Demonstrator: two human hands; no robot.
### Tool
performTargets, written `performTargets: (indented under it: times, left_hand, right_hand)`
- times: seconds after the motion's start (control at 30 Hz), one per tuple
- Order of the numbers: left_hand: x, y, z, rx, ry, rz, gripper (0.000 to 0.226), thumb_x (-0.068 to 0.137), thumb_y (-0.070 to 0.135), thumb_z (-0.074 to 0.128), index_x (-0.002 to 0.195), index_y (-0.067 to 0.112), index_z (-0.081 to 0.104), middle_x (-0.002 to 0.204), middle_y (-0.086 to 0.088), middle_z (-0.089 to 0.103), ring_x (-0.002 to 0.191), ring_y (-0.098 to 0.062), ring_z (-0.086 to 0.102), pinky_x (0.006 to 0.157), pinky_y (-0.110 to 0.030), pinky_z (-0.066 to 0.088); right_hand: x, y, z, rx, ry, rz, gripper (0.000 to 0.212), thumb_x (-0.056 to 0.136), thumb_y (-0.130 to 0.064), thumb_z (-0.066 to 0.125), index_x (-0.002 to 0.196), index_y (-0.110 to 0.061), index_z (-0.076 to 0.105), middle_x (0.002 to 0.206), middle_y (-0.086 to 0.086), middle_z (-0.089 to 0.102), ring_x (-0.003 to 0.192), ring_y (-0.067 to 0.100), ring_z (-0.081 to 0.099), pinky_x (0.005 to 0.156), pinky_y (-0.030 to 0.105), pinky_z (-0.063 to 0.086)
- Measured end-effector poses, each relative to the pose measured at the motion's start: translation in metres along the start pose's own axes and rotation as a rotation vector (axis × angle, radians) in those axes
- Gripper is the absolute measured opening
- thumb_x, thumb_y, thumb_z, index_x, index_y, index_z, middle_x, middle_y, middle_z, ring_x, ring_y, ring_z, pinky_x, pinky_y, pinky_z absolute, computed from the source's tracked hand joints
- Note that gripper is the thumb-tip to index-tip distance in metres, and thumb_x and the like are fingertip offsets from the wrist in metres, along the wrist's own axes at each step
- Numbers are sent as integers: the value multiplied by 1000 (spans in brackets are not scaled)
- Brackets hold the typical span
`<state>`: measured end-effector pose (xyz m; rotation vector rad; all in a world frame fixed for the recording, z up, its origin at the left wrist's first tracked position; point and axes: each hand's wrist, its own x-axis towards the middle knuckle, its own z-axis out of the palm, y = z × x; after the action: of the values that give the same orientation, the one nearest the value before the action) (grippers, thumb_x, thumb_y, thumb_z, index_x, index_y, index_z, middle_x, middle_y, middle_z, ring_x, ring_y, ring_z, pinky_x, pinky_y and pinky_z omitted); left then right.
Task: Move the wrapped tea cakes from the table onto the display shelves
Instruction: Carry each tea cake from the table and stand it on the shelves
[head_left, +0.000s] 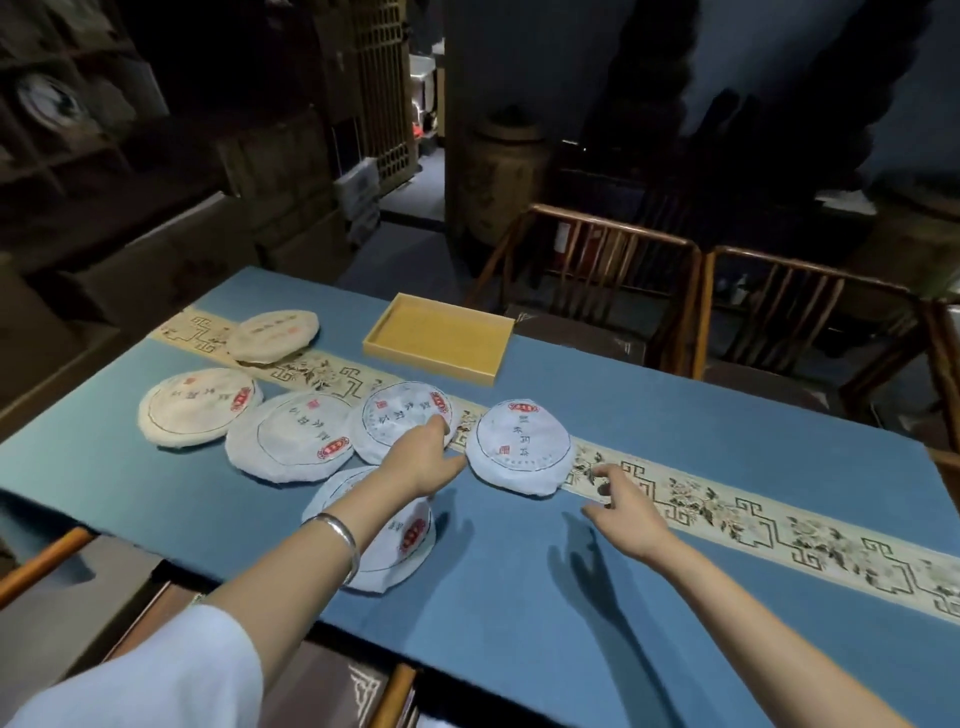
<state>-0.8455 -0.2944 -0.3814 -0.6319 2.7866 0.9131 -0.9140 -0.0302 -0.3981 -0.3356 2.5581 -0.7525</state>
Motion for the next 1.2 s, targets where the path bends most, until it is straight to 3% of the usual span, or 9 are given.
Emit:
performTargets:
  times: [0.2, 0.3, 0.43, 0.53, 0.63, 0.9, 1.0, 1.07, 1.2]
  left_hand:
    - [63, 11, 45, -140, -7, -151, 54, 87, 29, 60, 132, 5, 43, 105, -16, 68, 97, -33, 62, 71, -31, 41]
    - [86, 14, 80, -252, 14, -262, 62, 87, 30, 65, 138, 5, 39, 122, -21, 61, 111, -36, 57, 85, -34, 43]
    - [105, 12, 110, -435, 112, -369, 72, 85, 25, 71, 144, 7, 33, 137, -17, 53, 123, -35, 52, 103, -41, 43]
    - [115, 7, 119, -543, 173, -434, 73, 84, 25, 74, 142, 12, 32, 131, -9, 56, 119, -30, 55, 99, -37, 45]
    - [132, 1, 123, -690, 147, -464, 74, 84, 25, 74, 142, 15, 29, 127, -4, 59, 115, -28, 59, 101, -44, 48]
    - [162, -11, 141, -811, -10, -536, 70, 71, 34, 85, 128, 14, 50, 123, -1, 65, 107, -22, 65, 96, -44, 53]
    - [164, -11, 143, -906, -44, -574, 57, 79, 25, 81, 124, 17, 47, 119, -5, 65, 96, -18, 67, 69, -35, 62]
    - [161, -9, 143, -955, -68, -566, 50, 82, 22, 78, 119, 18, 45, 117, -4, 65, 91, -15, 68, 59, -32, 61]
    - [151, -6, 138, -987, -66, -506, 41, 84, 22, 77, 111, 28, 46, 116, -2, 66, 95, -18, 69, 69, -38, 63]
  right_hand:
    - [87, 27, -1, 94, -54, 24, 49, 92, -17, 60, 137, -9, 43, 119, 11, 58, 103, 31, 60, 80, 28, 39]
    - [121, 42, 10, 158, -74, 72, 54, 92, -25, 62, 139, -10, 41, 108, 9, 59, 98, 26, 56, 76, 26, 34]
    - [152, 57, 34, 315, -102, 172, 75, 88, -34, 69, 147, -10, 30, 110, 2, 49, 104, 23, 53, 87, 28, 36]
    - [170, 58, 51, 467, -76, 298, 83, 84, -37, 73, 148, -13, 26, 129, 12, 58, 118, 33, 56, 105, 45, 41]
    - [187, 53, 63, 692, -56, 367, 82, 83, -32, 76, 146, -16, 27, 137, 16, 53, 121, 39, 56, 99, 60, 46]
    - [205, 49, 77, 782, -42, 334, 55, 78, -20, 82, 121, -19, 48, 119, 7, 64, 105, 27, 62, 92, 48, 54]
    - [208, 54, 76, 862, -55, 299, 56, 77, -10, 83, 118, -22, 47, 111, 0, 65, 99, 21, 63, 80, 34, 55]
    - [209, 56, 75, 929, -71, 318, 61, 76, -6, 83, 122, -21, 46, 117, 3, 65, 105, 23, 63, 85, 39, 56]
    - [202, 56, 71, 1076, -102, 338, 58, 77, 2, 78, 116, -28, 49, 122, 10, 66, 114, 30, 63, 95, 52, 53]
